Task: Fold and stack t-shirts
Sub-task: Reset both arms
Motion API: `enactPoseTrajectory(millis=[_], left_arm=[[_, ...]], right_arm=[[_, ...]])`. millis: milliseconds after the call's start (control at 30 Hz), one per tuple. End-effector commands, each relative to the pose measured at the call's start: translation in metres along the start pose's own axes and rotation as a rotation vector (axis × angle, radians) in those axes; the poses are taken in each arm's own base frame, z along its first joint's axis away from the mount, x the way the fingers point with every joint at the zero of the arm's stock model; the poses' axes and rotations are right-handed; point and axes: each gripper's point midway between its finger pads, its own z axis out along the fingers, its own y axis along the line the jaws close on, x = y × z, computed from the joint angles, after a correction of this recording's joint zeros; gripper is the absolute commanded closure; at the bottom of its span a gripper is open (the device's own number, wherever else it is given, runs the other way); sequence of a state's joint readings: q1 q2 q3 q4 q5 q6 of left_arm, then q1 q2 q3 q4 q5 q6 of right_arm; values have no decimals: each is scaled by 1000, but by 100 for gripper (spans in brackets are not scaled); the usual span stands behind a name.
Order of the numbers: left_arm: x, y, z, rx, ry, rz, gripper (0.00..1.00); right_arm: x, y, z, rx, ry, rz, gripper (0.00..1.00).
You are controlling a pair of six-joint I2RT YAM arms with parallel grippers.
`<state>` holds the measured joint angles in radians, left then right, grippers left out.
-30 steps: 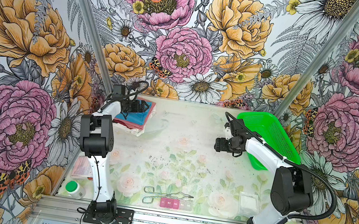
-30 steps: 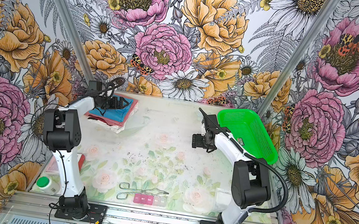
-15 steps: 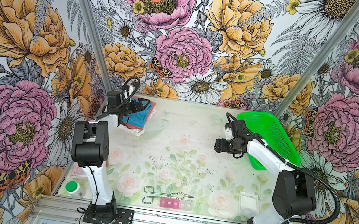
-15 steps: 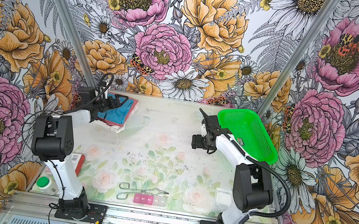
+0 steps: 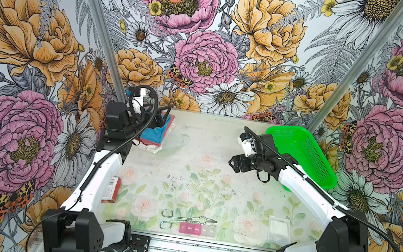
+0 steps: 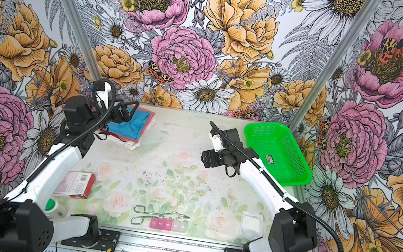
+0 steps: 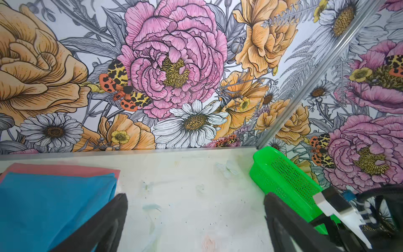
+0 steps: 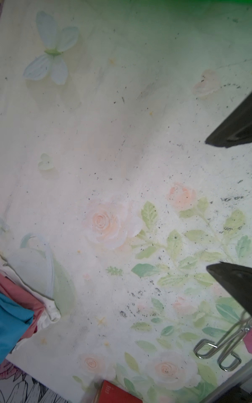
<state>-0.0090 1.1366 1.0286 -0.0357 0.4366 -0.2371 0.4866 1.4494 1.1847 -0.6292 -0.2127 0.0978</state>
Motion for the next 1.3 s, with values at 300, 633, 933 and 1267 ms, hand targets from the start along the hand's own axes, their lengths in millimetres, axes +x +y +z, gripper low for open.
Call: enactPoseTrajectory(millis=[300,633,933,1267], left_arm=[[145,67,-46,-590,404,101,1],[162,98,-62,-747,93,245,1],[181,147,-78,-794,-24,143,1],[168,177,-65,-759,-101,87,1]], right_arm=[[6,33,-15,59,-175,-214,15],[10,-51,-41,505,-549,-224,2],[34,-129,-22,687,-468,-119,0],[46,-175,-7,680,-495,-46,1]])
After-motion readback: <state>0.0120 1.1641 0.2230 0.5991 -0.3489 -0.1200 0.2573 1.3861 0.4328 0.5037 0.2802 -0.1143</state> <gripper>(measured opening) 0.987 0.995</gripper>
